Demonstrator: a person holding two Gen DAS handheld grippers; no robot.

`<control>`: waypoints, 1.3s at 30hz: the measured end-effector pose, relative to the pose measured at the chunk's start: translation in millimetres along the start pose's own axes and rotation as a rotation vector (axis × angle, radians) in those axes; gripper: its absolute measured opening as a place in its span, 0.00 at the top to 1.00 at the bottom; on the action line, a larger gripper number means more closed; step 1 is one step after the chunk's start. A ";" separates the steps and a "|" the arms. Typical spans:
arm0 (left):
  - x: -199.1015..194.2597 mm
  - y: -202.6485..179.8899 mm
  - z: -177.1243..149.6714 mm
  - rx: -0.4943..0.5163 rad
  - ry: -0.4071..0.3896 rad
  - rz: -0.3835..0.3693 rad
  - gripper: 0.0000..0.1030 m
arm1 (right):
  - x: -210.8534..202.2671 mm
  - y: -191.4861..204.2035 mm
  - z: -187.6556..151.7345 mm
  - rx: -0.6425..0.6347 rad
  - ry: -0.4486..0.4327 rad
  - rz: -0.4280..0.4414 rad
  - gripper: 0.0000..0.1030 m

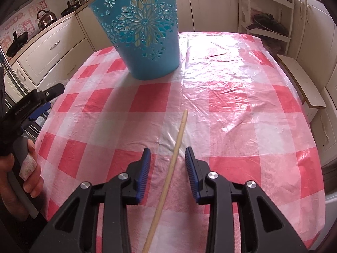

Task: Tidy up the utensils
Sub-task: 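Close the right tool on the last wooden stick and lift it, then lower the stick into the blue basket and open the right tool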

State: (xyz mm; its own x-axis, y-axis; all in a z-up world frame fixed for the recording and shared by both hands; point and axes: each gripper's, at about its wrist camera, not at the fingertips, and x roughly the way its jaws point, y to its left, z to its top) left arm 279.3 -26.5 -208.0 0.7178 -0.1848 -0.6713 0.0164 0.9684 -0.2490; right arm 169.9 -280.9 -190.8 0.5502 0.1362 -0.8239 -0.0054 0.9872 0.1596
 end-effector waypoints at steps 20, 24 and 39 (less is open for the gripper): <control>20.9 -4.4 -6.6 0.001 0.116 -0.061 0.14 | -119.3 12.4 87.1 0.126 -0.421 0.330 0.95; 20.7 -4.9 -6.1 0.003 0.113 -0.049 0.13 | -140.4 30.2 150.1 0.128 -0.620 0.280 0.95; 18.7 -7.2 -5.7 0.014 0.107 -0.057 0.13 | -56.7 44.1 220.5 0.196 -0.737 -0.056 0.95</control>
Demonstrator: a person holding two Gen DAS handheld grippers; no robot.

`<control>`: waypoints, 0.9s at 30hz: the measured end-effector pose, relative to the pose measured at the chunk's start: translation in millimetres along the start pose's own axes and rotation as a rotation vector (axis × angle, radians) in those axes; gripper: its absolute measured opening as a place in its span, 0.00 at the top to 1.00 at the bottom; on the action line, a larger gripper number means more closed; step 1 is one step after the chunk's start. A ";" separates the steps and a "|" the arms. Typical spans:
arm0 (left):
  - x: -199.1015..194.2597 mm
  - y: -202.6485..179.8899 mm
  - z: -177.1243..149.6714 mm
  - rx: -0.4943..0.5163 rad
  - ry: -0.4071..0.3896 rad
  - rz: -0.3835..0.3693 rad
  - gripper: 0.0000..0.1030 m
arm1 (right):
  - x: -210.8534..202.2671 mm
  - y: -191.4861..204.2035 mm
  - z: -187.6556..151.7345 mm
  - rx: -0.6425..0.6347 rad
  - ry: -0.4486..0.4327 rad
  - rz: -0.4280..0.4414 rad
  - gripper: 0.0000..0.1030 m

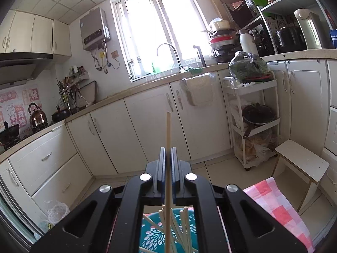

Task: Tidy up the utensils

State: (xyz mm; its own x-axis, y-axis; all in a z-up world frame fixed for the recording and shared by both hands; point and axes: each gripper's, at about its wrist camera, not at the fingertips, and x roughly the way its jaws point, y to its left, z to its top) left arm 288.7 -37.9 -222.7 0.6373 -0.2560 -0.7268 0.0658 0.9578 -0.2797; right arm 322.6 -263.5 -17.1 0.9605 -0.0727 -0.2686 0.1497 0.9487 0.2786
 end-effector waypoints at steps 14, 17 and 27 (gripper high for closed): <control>1.4 0.8 -0.4 -0.004 0.006 0.008 0.13 | -30.7 -19.7 -52.3 -0.074 0.077 0.040 0.93; 1.4 1.0 -0.2 -0.009 0.003 0.020 0.12 | -58.2 -25.2 -63.0 -0.093 0.104 0.056 0.76; -41.8 -13.8 2.5 0.087 -0.009 0.179 0.08 | -159.9 -34.2 -114.8 -0.146 0.370 0.059 0.18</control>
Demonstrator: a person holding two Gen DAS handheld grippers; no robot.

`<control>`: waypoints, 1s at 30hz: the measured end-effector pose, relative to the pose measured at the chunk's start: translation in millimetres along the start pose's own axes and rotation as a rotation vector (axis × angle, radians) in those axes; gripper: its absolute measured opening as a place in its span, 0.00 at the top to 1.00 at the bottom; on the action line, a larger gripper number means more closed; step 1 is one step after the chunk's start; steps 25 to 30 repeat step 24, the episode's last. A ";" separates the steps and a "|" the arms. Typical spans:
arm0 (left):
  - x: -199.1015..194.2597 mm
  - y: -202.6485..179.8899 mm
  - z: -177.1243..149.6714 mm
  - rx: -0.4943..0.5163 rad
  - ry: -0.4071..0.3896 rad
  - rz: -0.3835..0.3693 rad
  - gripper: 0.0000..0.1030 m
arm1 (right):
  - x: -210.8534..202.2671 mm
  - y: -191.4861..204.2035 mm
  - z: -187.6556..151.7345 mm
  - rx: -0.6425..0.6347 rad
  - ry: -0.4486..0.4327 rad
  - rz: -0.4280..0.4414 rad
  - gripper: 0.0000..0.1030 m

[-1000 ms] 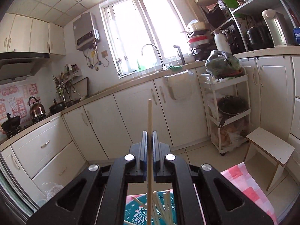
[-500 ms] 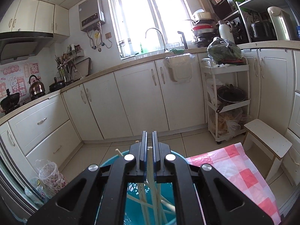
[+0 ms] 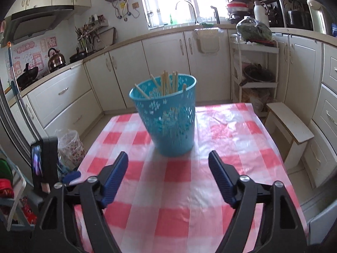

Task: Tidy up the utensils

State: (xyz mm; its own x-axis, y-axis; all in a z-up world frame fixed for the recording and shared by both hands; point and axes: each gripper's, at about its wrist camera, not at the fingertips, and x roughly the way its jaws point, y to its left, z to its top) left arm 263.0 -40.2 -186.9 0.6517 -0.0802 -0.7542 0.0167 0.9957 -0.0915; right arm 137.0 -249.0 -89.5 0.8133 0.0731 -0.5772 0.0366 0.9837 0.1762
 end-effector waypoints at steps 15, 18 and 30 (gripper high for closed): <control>-240.6 -1.1 -54.3 0.121 -0.082 0.104 0.07 | -151.1 31.3 -24.3 0.031 0.043 0.073 0.07; -279.7 2.1 -73.4 0.092 -0.120 0.112 0.07 | -184.3 37.8 -30.9 0.053 0.018 0.084 0.07; -335.3 2.7 -101.6 0.099 -0.167 0.126 0.07 | -238.0 52.0 -60.1 0.092 -0.057 0.070 0.07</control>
